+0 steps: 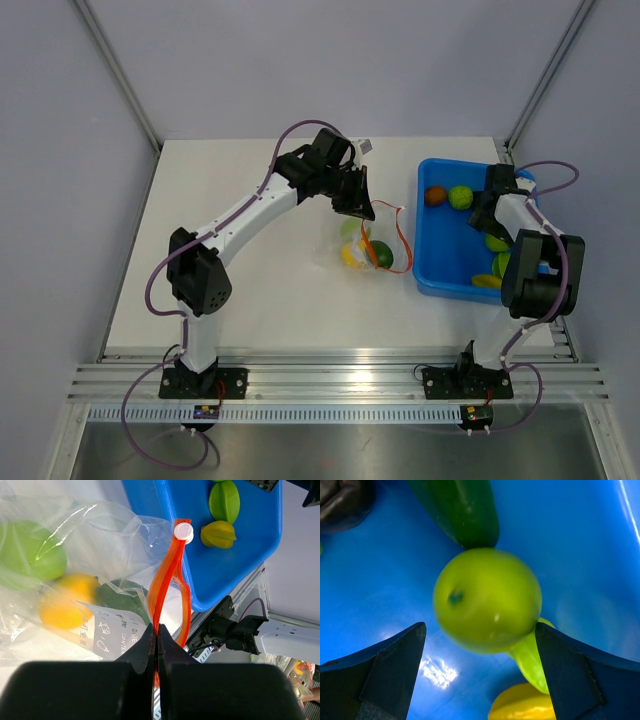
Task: Place the food in the zip-top bag and seal the zipper
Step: Pick up the fake fruit from the bin.
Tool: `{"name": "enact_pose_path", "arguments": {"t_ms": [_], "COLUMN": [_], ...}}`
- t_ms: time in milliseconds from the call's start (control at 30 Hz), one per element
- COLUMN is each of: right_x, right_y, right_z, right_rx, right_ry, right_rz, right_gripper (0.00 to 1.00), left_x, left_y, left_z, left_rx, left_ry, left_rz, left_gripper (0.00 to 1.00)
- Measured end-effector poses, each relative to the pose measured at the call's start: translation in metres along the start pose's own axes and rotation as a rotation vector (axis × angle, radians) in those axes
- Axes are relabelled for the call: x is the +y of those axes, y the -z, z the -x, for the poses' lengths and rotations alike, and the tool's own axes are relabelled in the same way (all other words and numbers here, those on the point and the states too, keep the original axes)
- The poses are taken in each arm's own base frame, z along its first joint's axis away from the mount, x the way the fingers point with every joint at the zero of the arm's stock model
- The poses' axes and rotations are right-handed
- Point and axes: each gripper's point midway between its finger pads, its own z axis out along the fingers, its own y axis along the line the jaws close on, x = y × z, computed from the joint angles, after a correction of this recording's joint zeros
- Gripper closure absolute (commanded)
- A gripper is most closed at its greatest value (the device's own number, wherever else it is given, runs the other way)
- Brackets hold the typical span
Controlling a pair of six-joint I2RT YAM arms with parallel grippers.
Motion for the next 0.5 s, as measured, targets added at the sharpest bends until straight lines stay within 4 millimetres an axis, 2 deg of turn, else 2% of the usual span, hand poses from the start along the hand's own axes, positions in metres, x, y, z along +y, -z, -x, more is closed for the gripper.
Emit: {"name": "enact_pose_path", "arguments": {"t_ms": [133, 300, 433, 500], "right_x": [0.001, 0.002, 0.002, 0.001], "right_y": [-0.010, -0.014, -0.011, -0.003], "right_z": [0.002, 0.009, 0.011, 0.013], "right_rx": [0.000, -0.018, -0.025, -0.036], "right_ry": [0.009, -0.002, -0.012, -0.024], "right_rz": [-0.013, -0.019, -0.011, 0.009], "right_gripper": [0.13, 0.36, 0.40, 0.42], "left_x": [0.000, 0.000, 0.000, 0.000], "left_y": [0.000, 0.000, 0.000, 0.000], "left_z": [0.000, 0.000, 0.000, 0.000], "left_rx": [0.002, 0.003, 0.002, 0.002], "left_ry": [-0.003, -0.009, -0.010, -0.009], "left_rz": [-0.003, -0.004, -0.005, -0.005], "left_gripper": [1.00, 1.00, 1.00, 1.00]}}
